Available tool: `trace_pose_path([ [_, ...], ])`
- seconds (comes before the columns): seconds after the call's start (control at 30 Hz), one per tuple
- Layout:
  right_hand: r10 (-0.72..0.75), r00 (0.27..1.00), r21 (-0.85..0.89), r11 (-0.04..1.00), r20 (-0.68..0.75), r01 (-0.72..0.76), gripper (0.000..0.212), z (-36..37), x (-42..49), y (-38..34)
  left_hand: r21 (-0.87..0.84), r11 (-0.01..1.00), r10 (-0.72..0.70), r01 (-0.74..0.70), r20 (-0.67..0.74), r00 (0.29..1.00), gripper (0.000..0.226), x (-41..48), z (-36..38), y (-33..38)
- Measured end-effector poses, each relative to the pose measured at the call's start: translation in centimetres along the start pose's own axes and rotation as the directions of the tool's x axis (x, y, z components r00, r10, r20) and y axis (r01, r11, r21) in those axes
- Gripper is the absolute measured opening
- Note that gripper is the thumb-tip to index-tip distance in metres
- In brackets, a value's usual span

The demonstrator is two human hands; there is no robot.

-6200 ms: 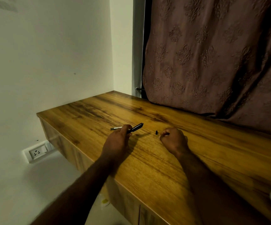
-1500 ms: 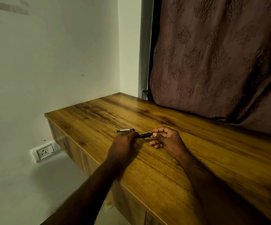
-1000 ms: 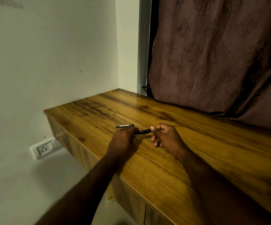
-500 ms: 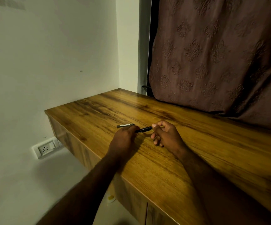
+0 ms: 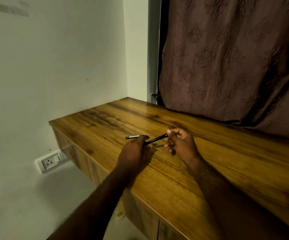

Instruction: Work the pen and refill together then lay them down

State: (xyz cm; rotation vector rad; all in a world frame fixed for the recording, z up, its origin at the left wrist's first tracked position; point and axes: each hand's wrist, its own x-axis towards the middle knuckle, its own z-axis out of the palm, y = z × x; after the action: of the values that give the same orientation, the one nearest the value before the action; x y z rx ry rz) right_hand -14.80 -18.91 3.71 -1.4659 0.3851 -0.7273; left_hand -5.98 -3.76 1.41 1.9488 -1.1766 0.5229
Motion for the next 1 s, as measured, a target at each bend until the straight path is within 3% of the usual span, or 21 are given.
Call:
trace_pose_path([
  [0.13,0.041,0.995,0.095,0.995,-0.086,-0.033,0.014,-1.2,0.4,-0.2,0.003,1.000,-0.013,0.013,-0.038,0.999,0.048,0.1,-0.1,-0.3],
  [0.27,0.086,0.996,0.232,0.969,0.024,-0.089,0.009,-0.3,0.0,-0.4,-0.056,0.998,-0.013,0.014,0.023,1.000,0.038,0.2,0.1,-0.8],
  [0.33,0.098,0.993,0.235,0.965,0.069,-0.112,0.010,0.5,-0.1,-0.5,-0.152,0.987,-0.048,0.052,0.030,0.998,0.021,0.2,-0.1,0.0],
  [0.37,0.105,0.992,0.244,0.962,0.069,-0.118,0.010,0.8,-0.1,-0.6,-0.334,0.926,-0.170,0.175,0.045,0.985,0.013,0.2,-0.3,-0.1],
  [0.4,0.117,0.992,0.268,0.955,0.054,-0.127,0.010,0.9,0.0,-0.7,-0.559,0.767,-0.316,0.315,0.098,0.944,0.010,0.4,-0.7,-0.3],
  [0.47,0.149,0.989,0.338,0.930,0.013,-0.144,0.010,0.6,0.2,-0.7,-0.832,0.348,-0.537,0.432,0.201,0.819,0.016,0.6,-1.6,-1.7],
  [0.5,0.162,0.987,0.366,0.919,-0.004,-0.150,0.010,0.3,0.4,-0.7,-0.857,0.264,-0.625,0.444,0.199,0.755,0.018,0.7,-1.9,-2.7],
  [0.53,0.172,0.985,0.382,0.912,-0.015,-0.153,0.011,0.0,0.5,-0.7,-0.856,0.245,-0.699,0.454,0.168,0.695,0.018,0.8,-2.2,-3.3],
  [0.6,0.179,0.984,0.392,0.906,-0.020,-0.157,0.012,-0.5,0.6,-0.5,-0.856,0.257,-0.759,0.448,0.108,0.642,0.018,0.8,-2.2,-3.6],
  [0.77,0.145,0.989,0.353,0.927,-0.032,-0.125,0.015,-0.3,0.6,-0.8,-0.880,0.279,-0.717,0.385,0.076,0.693,0.024,0.6,-2.0,-2.8],
  [0.93,0.052,0.996,0.202,0.979,-0.067,-0.038,0.012,0.2,0.2,-1.5,-0.658,0.566,-0.602,0.497,0.082,0.794,0.023,0.3,-1.4,-2.1],
  [1.0,0.016,0.998,0.212,0.977,-0.057,-0.003,0.012,0.9,0.1,-2.1,-0.598,0.613,-0.563,0.515,0.126,0.817,0.020,0.5,-1.1,-1.5],
])
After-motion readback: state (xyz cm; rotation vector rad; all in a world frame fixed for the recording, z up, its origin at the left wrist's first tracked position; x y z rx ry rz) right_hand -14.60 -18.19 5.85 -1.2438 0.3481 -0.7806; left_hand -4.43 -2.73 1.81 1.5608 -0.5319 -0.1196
